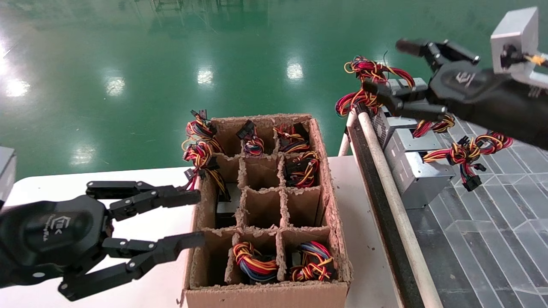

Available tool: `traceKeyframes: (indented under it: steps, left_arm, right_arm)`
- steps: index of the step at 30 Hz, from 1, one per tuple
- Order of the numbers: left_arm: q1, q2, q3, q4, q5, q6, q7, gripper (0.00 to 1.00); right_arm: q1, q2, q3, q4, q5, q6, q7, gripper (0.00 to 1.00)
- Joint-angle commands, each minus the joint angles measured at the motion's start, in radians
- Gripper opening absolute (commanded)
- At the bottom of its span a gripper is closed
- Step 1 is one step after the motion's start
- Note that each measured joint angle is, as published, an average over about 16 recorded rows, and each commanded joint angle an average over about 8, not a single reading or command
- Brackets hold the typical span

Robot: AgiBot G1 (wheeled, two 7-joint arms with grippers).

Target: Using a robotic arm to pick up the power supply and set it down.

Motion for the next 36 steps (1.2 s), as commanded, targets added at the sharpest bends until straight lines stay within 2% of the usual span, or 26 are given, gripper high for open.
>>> traceKeyframes:
  steps: [1, 24, 30, 36]
  left_arm:
    - [0.0, 0.0, 0.0, 0.0, 0.0, 0.0, 0.0, 1.0]
    - [0.0, 0.0, 0.0, 0.0, 0.0, 0.0, 0.0, 1.0]
    - [0.0, 0.0, 0.0, 0.0, 0.0, 0.0, 0.0, 1.0]
    - [0.0, 0.0, 0.0, 0.0, 0.0, 0.0, 0.0, 1.0]
  right_arm:
    - [-0.028, 0.012, -0.001, 0.043, 0.02, -0.018, 0.024, 1.0]
    - [-0.338, 0.151, -0.008, 0.519, 0.237, -0.219, 0.289, 1.0]
    - [-0.373, 0.167, -0.008, 0.572, 0.263, -0.242, 0.312, 1.0]
    - [-0.366, 0.164, -0.008, 0.561, 0.259, -0.237, 0.307, 1.0]
